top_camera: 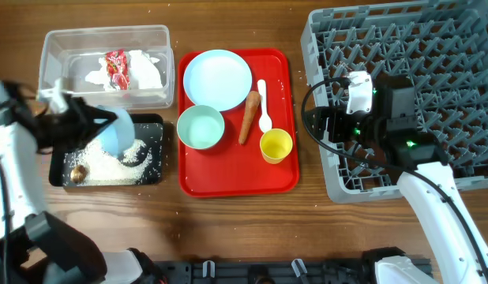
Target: Sort waste into correct bins and load items into the dishwasher rack
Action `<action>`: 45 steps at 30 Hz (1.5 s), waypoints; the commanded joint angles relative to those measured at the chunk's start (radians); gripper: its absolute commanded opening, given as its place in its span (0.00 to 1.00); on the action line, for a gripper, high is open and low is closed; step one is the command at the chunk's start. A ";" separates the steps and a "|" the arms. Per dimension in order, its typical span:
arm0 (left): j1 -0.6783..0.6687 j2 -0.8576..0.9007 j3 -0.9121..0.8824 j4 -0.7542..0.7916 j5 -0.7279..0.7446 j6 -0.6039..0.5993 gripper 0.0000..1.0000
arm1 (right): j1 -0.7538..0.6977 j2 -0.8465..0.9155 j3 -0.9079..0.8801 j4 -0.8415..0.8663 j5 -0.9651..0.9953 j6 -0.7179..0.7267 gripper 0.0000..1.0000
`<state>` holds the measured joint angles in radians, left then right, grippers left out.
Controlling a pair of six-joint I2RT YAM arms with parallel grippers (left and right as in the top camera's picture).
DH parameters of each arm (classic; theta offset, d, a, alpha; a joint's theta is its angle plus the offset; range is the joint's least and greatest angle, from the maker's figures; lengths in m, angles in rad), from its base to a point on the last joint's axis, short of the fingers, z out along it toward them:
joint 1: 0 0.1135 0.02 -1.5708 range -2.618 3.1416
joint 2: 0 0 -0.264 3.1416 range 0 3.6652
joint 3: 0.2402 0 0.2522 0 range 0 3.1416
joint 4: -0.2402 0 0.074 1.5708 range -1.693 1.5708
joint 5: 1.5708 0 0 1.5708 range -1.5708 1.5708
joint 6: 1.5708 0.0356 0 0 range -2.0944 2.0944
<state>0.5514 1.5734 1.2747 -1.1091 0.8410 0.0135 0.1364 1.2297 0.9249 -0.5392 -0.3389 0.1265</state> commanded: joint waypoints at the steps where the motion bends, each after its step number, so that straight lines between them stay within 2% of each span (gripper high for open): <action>1: 0.122 -0.023 0.014 -0.052 0.342 0.162 0.04 | -0.001 0.007 0.017 -0.001 0.009 -0.018 1.00; 4: 0.183 -0.020 -0.008 -0.070 0.411 0.193 0.04 | -0.001 0.007 0.017 -0.010 0.009 -0.018 1.00; 9: 0.268 -0.016 -0.101 -0.070 0.732 0.201 0.04 | -0.001 0.007 0.017 -0.037 0.009 -0.018 1.00; 15: 0.318 -0.016 -0.152 -0.091 0.736 0.185 0.04 | -0.001 0.007 0.017 -0.048 0.009 -0.018 1.00; 20: 0.363 -0.001 -0.153 -0.002 0.697 0.174 0.04 | -0.001 0.007 0.017 -0.049 0.003 -0.011 1.00; 23: 0.392 0.000 -0.157 -0.017 0.678 0.174 0.04 | -0.001 0.007 0.017 -0.050 0.002 -0.011 1.00; 31: 0.382 -0.001 -0.157 0.034 0.645 0.195 0.04 | -0.001 0.007 0.018 -0.043 0.002 -0.011 1.00; 35: 0.271 -0.040 -0.154 0.058 0.559 0.222 0.04 | -0.001 0.007 0.018 -0.032 0.002 -0.011 1.00; 40: -0.027 -0.151 -0.109 0.074 0.126 0.116 0.04 | -0.001 0.007 0.018 -0.002 0.002 -0.011 1.00; 43: -0.256 -0.212 -0.109 0.082 -0.008 0.108 0.04 | -0.001 0.007 0.018 0.012 0.002 -0.011 1.00; 45: -0.426 -0.219 -0.109 0.083 -0.161 0.049 0.04 | -0.001 0.007 0.018 0.012 0.002 -0.011 1.00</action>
<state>0.3210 1.3869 1.1446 -1.0283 0.9436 0.1352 0.1364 1.2297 0.9249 -0.5331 -0.3393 0.1265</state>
